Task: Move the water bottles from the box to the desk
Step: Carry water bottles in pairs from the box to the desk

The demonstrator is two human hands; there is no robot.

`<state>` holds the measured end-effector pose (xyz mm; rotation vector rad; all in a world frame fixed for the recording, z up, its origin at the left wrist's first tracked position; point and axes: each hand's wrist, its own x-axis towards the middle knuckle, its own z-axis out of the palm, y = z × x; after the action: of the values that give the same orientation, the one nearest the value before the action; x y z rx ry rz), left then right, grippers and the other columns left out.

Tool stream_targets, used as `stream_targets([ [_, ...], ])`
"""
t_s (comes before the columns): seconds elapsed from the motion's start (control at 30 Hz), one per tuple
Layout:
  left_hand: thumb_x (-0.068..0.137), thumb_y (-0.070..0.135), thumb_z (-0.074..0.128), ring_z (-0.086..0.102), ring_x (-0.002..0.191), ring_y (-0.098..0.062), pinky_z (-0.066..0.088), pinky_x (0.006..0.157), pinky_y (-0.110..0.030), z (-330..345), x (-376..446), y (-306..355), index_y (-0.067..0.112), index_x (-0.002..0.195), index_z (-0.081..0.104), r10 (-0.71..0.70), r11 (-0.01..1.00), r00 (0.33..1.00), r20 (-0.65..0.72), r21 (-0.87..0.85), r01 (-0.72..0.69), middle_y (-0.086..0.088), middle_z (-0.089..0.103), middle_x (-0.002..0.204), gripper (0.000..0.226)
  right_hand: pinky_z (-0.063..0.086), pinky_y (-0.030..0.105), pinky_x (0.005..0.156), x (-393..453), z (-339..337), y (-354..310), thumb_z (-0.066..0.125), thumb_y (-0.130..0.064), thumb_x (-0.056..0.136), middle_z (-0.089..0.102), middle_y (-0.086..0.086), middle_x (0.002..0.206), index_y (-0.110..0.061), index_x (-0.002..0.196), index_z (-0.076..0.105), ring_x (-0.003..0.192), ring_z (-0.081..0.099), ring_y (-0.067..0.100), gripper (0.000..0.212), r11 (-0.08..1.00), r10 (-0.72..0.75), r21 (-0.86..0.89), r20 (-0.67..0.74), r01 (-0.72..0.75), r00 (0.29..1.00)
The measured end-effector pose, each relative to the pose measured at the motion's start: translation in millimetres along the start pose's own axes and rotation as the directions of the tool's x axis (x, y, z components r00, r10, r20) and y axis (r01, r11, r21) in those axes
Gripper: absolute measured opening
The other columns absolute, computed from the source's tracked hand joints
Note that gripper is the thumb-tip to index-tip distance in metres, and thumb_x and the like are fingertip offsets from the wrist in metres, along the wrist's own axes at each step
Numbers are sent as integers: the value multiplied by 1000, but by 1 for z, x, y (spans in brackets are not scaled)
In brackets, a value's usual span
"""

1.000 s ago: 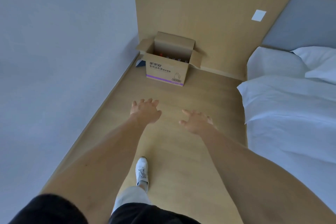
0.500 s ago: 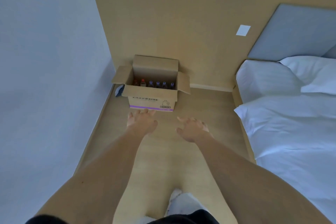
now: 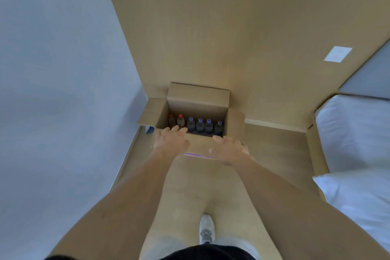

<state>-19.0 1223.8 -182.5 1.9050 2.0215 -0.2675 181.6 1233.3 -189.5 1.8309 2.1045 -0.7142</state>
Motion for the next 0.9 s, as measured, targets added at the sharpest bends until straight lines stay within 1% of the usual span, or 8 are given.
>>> stream_targets([
  [0.1,97,36,42,42,135,-29,30,112,-51,-12,43,-3,29,148,40,-25,999,999,27,-40,26,2,45,147,51,32,48,109,45,-21,-2,39,-55,95,39,4,153,-36,150,30,137,39,31,59,1000,-4,-14,39,5,999],
  [0.23,97,37,41,41,136,-28,30,112,-51,-10,96,-20,31,152,34,-49,997,995,90,-62,55,2,43,150,56,32,47,111,101,-30,-5,38,-58,95,34,2,156,-38,153,24,139,37,30,62,1000,5,-10,97,-4,995],
  [0.4,98,43,38,40,136,-28,31,112,-50,-7,175,-52,32,152,33,-55,995,985,161,-76,68,4,42,151,56,31,46,112,166,-34,-8,38,-58,97,30,1,159,-37,155,22,142,33,29,63,998,59,16,157,-62,986],
  [0.5,98,44,39,42,134,-28,33,112,-50,-6,227,-61,32,150,36,1,996,986,167,-89,14,3,44,150,54,29,46,114,207,-37,-9,37,-58,98,28,2,160,-37,156,21,143,31,30,64,990,126,40,168,-134,978],
  [0.6,98,45,41,45,132,-29,35,111,-48,-2,278,-65,32,149,37,76,995,981,176,-79,-63,2,44,149,53,32,46,114,247,-37,-14,39,-56,99,32,2,158,-34,156,21,141,33,31,64,975,172,110,186,-194,967],
  [0.73,101,48,41,39,140,-28,33,113,-47,11,338,-65,33,155,27,136,989,965,225,-93,-118,2,32,161,58,34,45,114,302,-30,-13,44,-52,99,36,3,156,-32,156,24,139,36,29,64,935,231,227,193,-272,954],
  [0.83,102,49,40,34,144,-27,32,115,-46,32,369,-68,33,158,21,161,985,951,263,-103,-138,2,25,164,61,36,44,113,338,-17,-8,46,-51,99,37,2,154,-32,156,26,138,37,28,63,917,255,259,203,-303,945],
  [0.9,102,49,41,34,144,-27,33,115,-45,54,397,-70,33,158,20,151,986,947,282,-111,-124,2,24,165,62,37,43,112,369,-1,0,47,-50,99,38,2,154,-33,155,26,138,39,28,62,909,261,272,218,-315,940],
])
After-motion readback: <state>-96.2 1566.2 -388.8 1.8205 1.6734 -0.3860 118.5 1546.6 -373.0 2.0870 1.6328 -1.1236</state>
